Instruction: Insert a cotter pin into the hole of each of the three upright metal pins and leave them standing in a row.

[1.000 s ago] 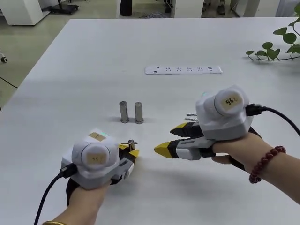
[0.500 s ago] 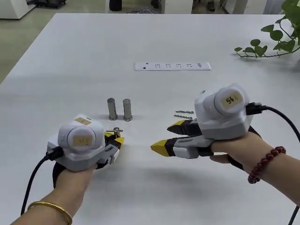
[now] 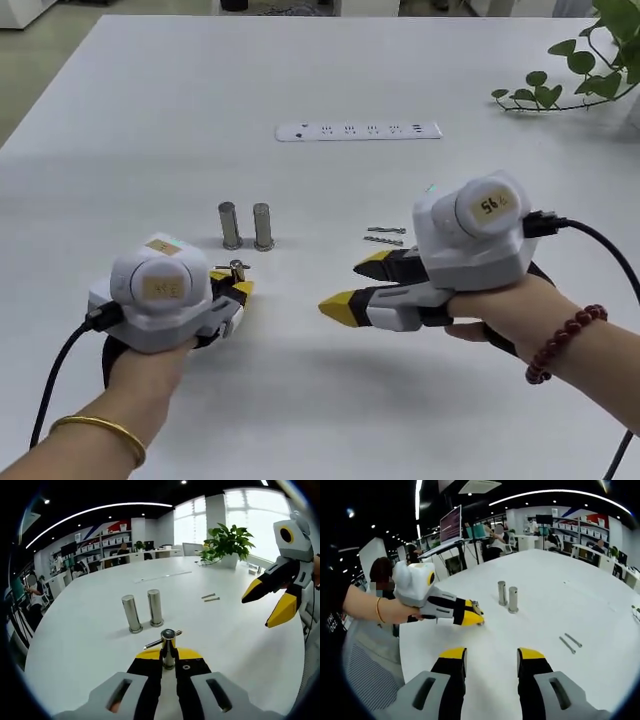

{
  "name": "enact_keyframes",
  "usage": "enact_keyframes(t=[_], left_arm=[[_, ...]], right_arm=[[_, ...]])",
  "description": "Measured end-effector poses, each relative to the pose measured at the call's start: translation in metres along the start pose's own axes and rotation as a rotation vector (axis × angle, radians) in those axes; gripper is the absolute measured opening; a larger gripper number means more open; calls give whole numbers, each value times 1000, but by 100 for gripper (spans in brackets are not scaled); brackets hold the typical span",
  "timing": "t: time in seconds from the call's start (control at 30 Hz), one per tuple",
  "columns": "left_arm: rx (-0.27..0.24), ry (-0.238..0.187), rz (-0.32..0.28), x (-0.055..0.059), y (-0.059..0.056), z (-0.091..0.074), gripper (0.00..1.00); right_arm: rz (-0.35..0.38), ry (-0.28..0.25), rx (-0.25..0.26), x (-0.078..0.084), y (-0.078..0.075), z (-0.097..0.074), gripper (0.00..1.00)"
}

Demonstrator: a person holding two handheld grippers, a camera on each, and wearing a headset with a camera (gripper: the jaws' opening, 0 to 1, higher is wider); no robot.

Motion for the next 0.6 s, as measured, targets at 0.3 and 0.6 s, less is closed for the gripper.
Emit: enact_keyframes(t=[0.3, 0.6], left_arm=[[-4, 6, 19, 1, -1, 0, 7], [-19, 50, 16, 10, 1, -2, 17]], right_arm=[[6, 0, -1, 2, -3, 0, 36], [-10, -7, 2, -7, -8, -3, 37]])
Point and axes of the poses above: the centre of the closed fingertips' face, and the gripper's own axes: z roughly forward along the fingers, y roughly to its left, x roughly out of its underside, the point moved 1 cm from there along -z, roughly backward along the fingers, and after that the axes turned 14 degrees about -x, right-handed, at the moved point
